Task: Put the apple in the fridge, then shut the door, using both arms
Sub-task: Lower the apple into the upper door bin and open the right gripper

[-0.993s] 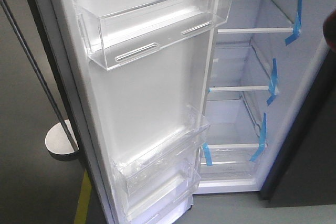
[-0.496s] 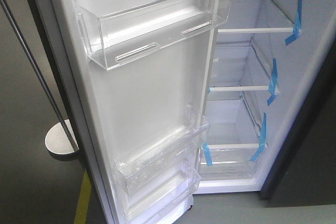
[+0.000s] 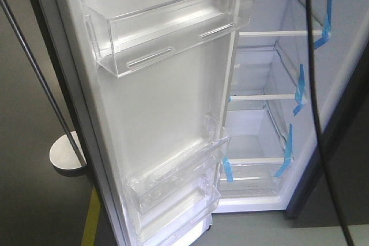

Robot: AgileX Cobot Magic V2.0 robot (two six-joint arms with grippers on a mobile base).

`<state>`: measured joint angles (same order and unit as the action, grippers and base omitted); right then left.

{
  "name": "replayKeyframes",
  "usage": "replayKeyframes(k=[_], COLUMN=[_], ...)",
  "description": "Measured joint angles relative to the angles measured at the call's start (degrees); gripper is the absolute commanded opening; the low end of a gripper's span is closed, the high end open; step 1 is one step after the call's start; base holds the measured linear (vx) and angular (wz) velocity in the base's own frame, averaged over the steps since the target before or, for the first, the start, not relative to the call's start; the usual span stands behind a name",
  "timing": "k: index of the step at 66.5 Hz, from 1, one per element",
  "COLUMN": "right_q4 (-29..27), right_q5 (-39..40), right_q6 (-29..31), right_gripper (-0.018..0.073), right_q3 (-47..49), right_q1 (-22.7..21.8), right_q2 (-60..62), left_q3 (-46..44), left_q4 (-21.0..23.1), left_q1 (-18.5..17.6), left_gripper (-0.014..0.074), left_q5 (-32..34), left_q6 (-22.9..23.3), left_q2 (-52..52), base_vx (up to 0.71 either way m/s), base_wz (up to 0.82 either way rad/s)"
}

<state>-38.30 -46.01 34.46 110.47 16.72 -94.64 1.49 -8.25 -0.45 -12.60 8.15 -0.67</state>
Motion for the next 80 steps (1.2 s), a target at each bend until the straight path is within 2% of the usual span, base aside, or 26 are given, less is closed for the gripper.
replayKeyframes(k=[8,19,26,42,53,80], right_q4=[6.2,12.7,13.4,12.4,12.1,12.5], right_q5=[-0.8,-0.9,-0.7,-0.5,-0.2,1.5], right_q6=[-2.2,-6.2,-7.3,-7.6,-7.9,-9.1], right_gripper=[0.0177,0.0195,0.0249,0.047,0.0575,0.0589], right_q3=[0.1,0.1,0.1,0.1,0.1,0.3], right_q1=[3.0,4.2,4.2,4.3,4.3,4.3], right_q2=[-1.5,-2.3,-2.6,-2.7,-2.7,-2.5], left_q3=[0.0,0.0,0.0,0.0,0.0,0.0], left_q4=[0.0,0.0,0.0,0.0,0.0,0.0], left_q1=[0.0,0.0,0.0,0.0,0.0,0.0], left_gripper=[-0.0006,-0.0006,-0.0006,-0.0006,-0.0006,-0.0006], left_q5=[0.0,0.0,0.0,0.0,0.0,0.0], left_q6=[0.0,0.0,0.0,0.0,0.0,0.0], left_q2=[0.0,0.0,0.0,0.0,0.0,0.0], base_vx=[0.0,0.0,0.0,0.0,0.0,0.0], base_wz=[0.0,0.0,0.0,0.0,0.0,0.0])
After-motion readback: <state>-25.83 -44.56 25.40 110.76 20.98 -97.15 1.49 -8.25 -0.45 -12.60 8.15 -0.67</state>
